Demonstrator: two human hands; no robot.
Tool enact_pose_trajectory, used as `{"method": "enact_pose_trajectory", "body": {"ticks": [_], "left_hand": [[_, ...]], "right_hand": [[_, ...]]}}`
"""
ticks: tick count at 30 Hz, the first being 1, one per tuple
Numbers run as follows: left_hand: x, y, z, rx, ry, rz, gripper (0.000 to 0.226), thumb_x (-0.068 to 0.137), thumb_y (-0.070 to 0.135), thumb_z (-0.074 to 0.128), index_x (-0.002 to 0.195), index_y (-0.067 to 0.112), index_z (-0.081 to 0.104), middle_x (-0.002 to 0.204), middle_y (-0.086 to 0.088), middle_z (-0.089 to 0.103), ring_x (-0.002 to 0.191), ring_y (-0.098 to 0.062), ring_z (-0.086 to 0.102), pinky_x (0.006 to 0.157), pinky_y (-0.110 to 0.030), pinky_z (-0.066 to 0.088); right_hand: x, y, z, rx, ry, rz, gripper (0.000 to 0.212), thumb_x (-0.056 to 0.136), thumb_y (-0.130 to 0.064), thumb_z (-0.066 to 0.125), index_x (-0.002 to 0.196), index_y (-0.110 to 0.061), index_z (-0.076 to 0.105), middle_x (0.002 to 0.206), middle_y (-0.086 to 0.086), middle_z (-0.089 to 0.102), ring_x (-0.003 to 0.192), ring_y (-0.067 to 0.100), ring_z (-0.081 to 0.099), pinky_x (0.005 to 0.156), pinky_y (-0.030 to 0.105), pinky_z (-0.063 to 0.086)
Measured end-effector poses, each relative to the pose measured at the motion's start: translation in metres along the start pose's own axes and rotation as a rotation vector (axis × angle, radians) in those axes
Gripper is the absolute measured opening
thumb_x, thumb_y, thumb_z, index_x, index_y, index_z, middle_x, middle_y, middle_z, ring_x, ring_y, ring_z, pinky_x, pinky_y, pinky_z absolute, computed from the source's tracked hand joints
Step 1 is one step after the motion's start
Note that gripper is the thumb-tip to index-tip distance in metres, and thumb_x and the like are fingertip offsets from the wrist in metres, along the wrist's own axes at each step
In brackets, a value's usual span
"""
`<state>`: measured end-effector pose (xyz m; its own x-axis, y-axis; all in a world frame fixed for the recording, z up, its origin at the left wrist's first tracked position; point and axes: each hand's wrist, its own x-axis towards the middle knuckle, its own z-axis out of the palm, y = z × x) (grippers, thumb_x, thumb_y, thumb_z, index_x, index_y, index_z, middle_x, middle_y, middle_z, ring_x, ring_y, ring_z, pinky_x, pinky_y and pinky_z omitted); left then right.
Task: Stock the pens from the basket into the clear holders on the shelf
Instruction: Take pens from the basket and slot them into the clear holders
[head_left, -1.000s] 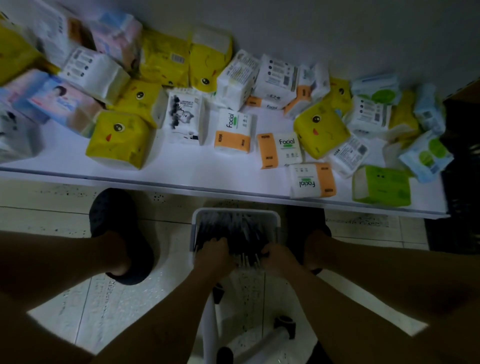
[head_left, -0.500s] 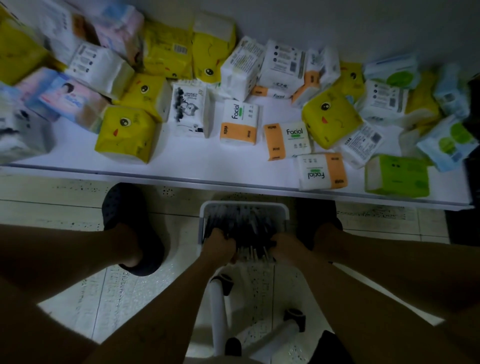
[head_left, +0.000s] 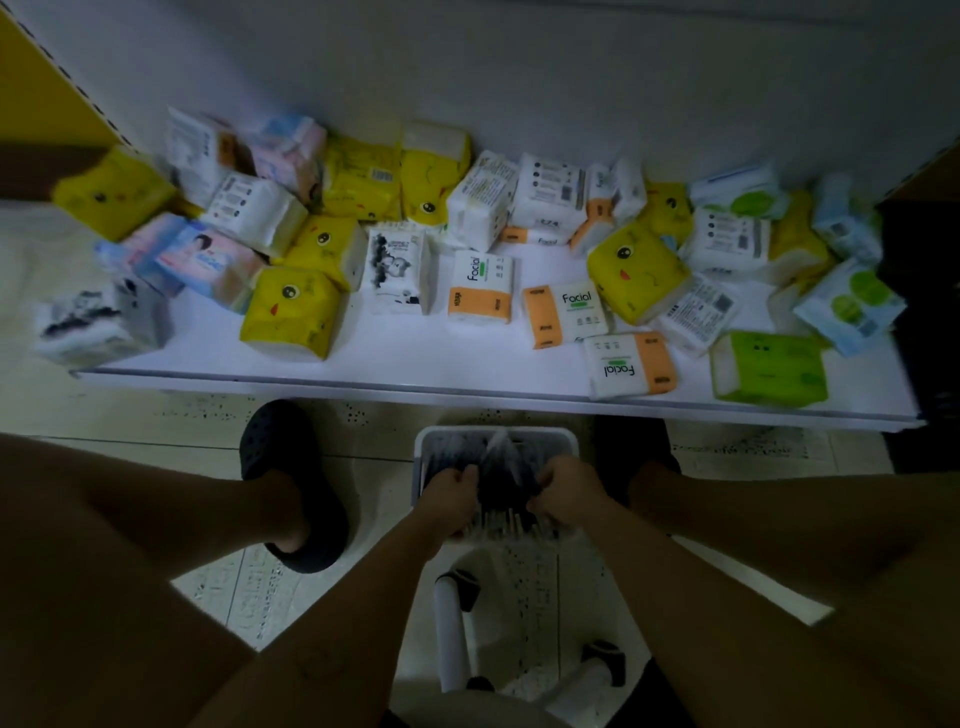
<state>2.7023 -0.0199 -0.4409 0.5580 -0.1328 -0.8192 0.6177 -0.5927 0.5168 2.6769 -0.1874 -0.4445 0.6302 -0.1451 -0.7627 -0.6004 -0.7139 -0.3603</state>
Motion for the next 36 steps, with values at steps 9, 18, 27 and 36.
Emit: {"method": "enact_pose_trajectory", "body": {"ticks": [9, 18, 27, 36], "left_hand": [[-0.051, 0.025, -0.015, -0.326, -0.048, 0.152, 0.032, 0.103, 0.010, 0.025, 0.099, 0.012, 0.056, 0.074, -0.008, 0.062, 0.054, -0.015, 0.054, 0.053, -0.026, 0.040], [-0.095, 0.078, -0.059, -0.316, 0.123, 0.393, 0.025, 0.102, 0.024, 0.038, 0.105, 0.017, 0.062, 0.069, -0.005, 0.055, 0.051, -0.014, 0.045, 0.046, -0.022, 0.034], [-0.166, 0.145, -0.092, -0.346, 0.148, 0.775, 0.026, 0.101, 0.036, 0.043, 0.110, 0.020, 0.062, 0.077, 0.001, 0.061, 0.057, -0.012, 0.044, 0.050, -0.024, 0.035], [-0.245, 0.202, -0.129, -0.380, 0.338, 1.133, 0.016, 0.095, 0.028, 0.057, 0.085, 0.015, 0.060, 0.069, 0.006, 0.059, 0.059, -0.007, 0.051, 0.056, -0.024, 0.042]], "right_hand": [[-0.047, -0.038, -0.014, 0.451, 0.034, -0.024, 0.014, 0.090, -0.002, 0.049, 0.086, -0.007, 0.061, 0.079, 0.013, 0.065, 0.065, 0.023, 0.067, 0.055, 0.032, 0.057], [-0.103, -0.081, -0.058, 0.768, 0.181, -0.308, 0.016, 0.100, -0.008, 0.046, 0.102, -0.008, 0.062, 0.077, 0.010, 0.063, 0.050, 0.013, 0.054, 0.048, 0.026, 0.045], [-0.165, -0.136, -0.107, 0.844, 0.388, -0.606, 0.025, 0.103, -0.022, 0.041, 0.097, -0.016, 0.065, 0.065, 0.006, 0.048, 0.044, 0.013, 0.036, 0.042, 0.022, 0.028], [-0.241, -0.171, -0.163, 0.833, 0.585, -0.862, 0.021, 0.099, -0.007, 0.046, 0.091, -0.014, 0.064, 0.068, 0.001, 0.056, 0.049, 0.009, 0.042, 0.048, 0.024, 0.036]]}}
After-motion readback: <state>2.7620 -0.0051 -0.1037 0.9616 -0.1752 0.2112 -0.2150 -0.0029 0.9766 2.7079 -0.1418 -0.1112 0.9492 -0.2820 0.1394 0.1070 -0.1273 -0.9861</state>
